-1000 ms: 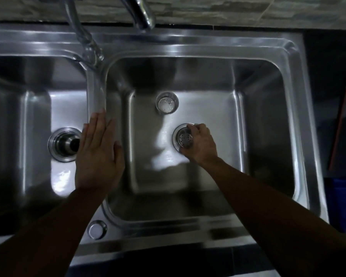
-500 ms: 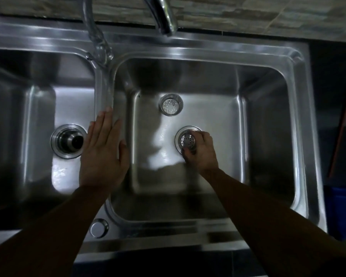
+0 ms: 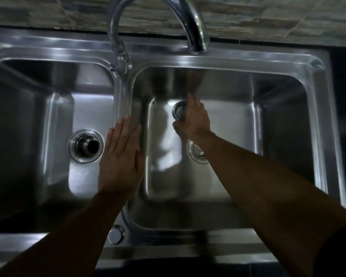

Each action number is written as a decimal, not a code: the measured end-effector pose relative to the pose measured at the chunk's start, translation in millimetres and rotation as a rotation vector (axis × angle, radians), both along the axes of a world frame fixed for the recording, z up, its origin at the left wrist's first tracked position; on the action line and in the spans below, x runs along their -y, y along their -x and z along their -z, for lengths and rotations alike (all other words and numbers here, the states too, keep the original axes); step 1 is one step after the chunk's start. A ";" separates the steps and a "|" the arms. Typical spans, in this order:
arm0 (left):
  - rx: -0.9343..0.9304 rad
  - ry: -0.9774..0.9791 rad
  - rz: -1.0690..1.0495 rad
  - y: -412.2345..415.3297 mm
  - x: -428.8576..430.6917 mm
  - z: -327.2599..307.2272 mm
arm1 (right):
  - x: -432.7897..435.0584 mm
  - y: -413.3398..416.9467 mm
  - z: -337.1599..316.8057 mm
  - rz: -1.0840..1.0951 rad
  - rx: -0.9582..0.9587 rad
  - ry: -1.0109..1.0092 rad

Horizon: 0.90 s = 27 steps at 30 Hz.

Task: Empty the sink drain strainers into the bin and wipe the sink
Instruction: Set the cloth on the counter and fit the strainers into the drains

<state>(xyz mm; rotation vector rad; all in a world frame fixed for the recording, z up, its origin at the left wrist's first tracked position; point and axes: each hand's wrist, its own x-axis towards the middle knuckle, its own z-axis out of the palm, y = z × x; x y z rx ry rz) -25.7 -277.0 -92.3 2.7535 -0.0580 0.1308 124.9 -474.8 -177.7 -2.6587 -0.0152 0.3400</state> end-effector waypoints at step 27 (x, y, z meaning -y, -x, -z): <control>-0.247 0.019 0.122 19.6 -176.4 -54.4 | -143.2 131.9 -160.5 0.187 0.346 -0.290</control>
